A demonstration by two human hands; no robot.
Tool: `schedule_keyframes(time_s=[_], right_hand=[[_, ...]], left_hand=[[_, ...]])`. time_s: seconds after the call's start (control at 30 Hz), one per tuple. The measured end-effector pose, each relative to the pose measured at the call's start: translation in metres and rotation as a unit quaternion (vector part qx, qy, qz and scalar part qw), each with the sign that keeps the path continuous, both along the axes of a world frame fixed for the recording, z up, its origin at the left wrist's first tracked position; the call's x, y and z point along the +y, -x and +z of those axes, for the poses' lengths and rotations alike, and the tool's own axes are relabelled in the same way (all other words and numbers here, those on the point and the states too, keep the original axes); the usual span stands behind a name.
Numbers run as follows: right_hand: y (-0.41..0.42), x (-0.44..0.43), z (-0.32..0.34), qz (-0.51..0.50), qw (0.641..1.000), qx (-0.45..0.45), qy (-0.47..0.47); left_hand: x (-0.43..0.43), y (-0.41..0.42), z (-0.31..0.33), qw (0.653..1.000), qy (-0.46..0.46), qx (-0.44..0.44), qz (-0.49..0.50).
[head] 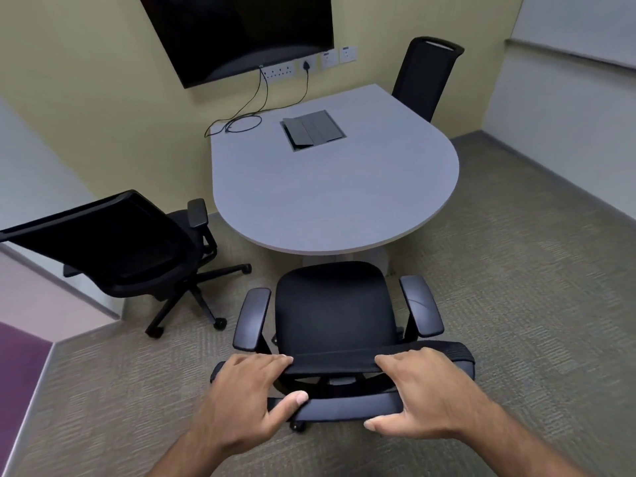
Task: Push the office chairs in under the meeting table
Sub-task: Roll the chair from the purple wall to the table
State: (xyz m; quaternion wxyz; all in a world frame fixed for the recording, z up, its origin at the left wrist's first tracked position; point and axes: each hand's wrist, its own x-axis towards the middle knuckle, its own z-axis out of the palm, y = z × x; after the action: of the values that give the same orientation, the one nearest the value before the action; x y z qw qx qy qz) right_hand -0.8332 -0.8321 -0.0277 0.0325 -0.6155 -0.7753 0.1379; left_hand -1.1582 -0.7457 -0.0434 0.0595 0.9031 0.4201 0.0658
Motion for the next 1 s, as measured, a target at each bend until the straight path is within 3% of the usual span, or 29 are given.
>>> schedule_keyframes(time_s=[0.23,0.7,1.0], right_hand=[[-0.037,-0.036,-0.002,-0.021,1.0,-0.007,0.012],[-0.066,-0.067,0.006,-0.092,0.991,-0.067,-0.071],[-0.043,-0.051,0.002,-0.153,0.987,-0.038,-0.018]], left_hand=[[-0.027,-0.042,0.003,0.999,0.035,0.015,-0.023],[-0.004,-0.1,0.006,0.993,0.05,0.039,-0.1],[0.052,-0.096,0.002,0.99,0.011,0.031,-0.139]])
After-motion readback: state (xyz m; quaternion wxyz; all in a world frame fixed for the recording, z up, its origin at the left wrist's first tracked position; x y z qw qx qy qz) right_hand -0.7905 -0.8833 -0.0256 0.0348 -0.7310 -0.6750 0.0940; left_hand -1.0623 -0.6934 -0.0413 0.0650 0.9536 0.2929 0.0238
